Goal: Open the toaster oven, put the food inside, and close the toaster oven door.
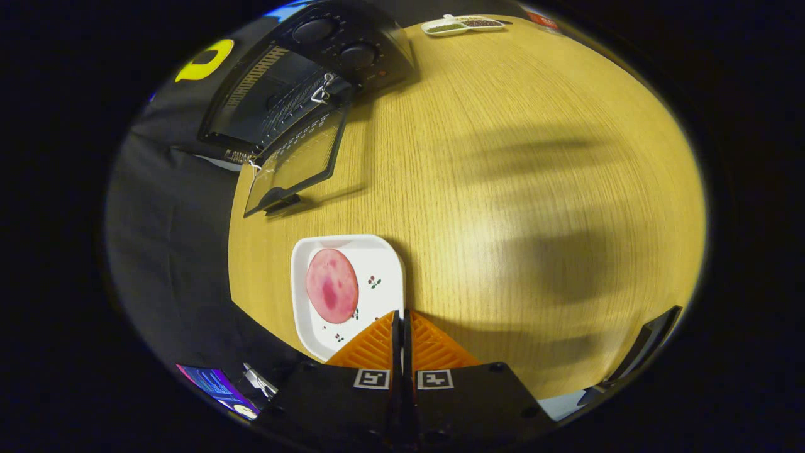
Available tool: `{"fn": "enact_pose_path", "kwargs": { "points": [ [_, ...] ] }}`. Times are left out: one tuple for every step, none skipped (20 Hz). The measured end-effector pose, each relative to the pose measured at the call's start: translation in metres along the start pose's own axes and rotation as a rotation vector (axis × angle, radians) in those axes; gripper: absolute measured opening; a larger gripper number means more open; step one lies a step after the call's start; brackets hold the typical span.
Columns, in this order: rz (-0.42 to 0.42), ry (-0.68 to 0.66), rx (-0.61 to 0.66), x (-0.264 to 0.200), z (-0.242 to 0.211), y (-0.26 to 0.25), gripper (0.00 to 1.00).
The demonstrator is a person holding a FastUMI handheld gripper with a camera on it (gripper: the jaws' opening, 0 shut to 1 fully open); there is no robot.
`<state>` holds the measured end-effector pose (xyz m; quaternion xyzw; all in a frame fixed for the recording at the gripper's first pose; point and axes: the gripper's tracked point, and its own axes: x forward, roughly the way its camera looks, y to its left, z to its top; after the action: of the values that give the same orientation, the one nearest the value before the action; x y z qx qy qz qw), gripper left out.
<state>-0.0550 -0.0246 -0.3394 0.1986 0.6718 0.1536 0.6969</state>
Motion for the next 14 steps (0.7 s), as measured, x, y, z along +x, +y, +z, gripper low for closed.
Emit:
{"fn": "enact_pose_path", "kwargs": {
  "points": [
    [0.02, -0.009, 0.013, -0.001, -0.002, 0.004, 0.02],
    [0.041, -0.02, 0.034, -0.003, -0.002, 0.009, 0.02],
    [0.055, -0.032, 0.054, -0.002, -0.003, 0.014, 0.02],
    [0.062, -0.041, 0.068, -0.003, -0.004, 0.017, 0.02],
    [0.067, -0.051, 0.078, -0.004, -0.004, 0.019, 0.02],
    [0.075, -0.058, 0.085, -0.006, -0.005, 0.023, 0.02],
    [0.085, -0.067, 0.093, -0.007, -0.007, 0.026, 0.02],
    [0.099, -0.078, 0.102, -0.011, -0.007, 0.034, 0.02],
    [0.114, -0.089, 0.113, -0.012, -0.008, 0.041, 0.02],
    [0.128, -0.101, 0.127, -0.015, -0.008, 0.048, 0.02],
    [0.141, -0.115, 0.142, -0.017, -0.008, 0.055, 0.02],
    [0.154, -0.129, 0.16, -0.018, -0.007, 0.063, 0.02],
    [0.167, -0.145, 0.18, -0.021, -0.007, 0.07, 0.02],
    [0.179, -0.169, 0.202, -0.022, -0.004, 0.078, 0.02]
  ]
}}
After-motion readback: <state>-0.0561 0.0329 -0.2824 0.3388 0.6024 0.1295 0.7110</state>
